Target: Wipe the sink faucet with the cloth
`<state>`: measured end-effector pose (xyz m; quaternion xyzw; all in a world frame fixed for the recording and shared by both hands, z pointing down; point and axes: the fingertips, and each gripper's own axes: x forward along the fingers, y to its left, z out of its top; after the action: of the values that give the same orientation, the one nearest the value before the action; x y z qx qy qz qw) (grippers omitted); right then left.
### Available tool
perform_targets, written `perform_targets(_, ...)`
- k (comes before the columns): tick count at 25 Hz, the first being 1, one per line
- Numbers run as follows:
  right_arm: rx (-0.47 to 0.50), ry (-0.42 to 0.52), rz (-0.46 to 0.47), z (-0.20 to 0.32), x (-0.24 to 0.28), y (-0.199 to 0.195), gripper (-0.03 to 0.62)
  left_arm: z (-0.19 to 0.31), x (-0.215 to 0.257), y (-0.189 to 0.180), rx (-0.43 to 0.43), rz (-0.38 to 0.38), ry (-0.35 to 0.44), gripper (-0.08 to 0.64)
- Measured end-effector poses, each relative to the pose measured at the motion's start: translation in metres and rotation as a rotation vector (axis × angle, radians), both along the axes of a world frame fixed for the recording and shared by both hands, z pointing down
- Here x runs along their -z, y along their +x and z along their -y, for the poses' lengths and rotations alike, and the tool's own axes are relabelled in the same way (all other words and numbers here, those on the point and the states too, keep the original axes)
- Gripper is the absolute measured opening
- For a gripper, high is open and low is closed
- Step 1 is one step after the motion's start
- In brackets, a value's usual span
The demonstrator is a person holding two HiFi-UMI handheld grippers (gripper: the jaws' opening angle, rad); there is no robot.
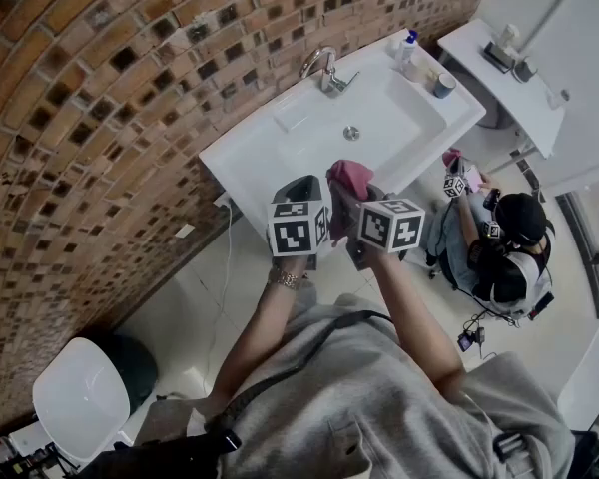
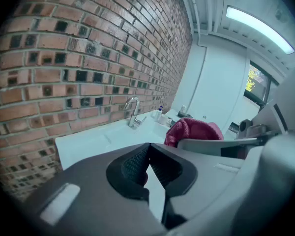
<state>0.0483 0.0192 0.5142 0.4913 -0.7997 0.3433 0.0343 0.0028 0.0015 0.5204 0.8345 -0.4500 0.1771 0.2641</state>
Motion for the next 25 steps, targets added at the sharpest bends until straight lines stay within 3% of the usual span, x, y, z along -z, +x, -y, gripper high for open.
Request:
perform_targets(3, -0.006, 0.025, -0.007, 0.037, 0.007, -0.007, 0.072, 0.038, 0.000, -0.003, -0.002, -0.008, -0.005, 0.018)
perform_targets(9, -0.024, -0.027, -0.032, 0.102, -0.014, 0.011, 0.071, 0.087, -0.011, -0.012, 0.018, -0.005, -0.050, 0.018)
perform_targets(14, -0.004, 0.086, -0.053, 0.187, 0.007, 0.019, 0.067, 0.129, -0.005, -0.038, 0.105, 0.008, -0.024, 0.018)
perform_targets(19, 0.160, 0.195, -0.143, 0.265, 0.031, -0.009, 0.069, 0.158, -0.006, -0.058, 0.179, 0.020, -0.029, 0.018)
perform_targets(22, 0.263, 0.201, -0.209, 0.297, 0.026, -0.027, 0.069, 0.173, -0.007, -0.059, 0.186, 0.024, -0.027, 0.018)
perform_targets(25, 0.294, 0.198, -0.267, 0.323, 0.016, -0.037, 0.069, 0.187, -0.009, -0.062, 0.197, 0.024, -0.028, 0.018)
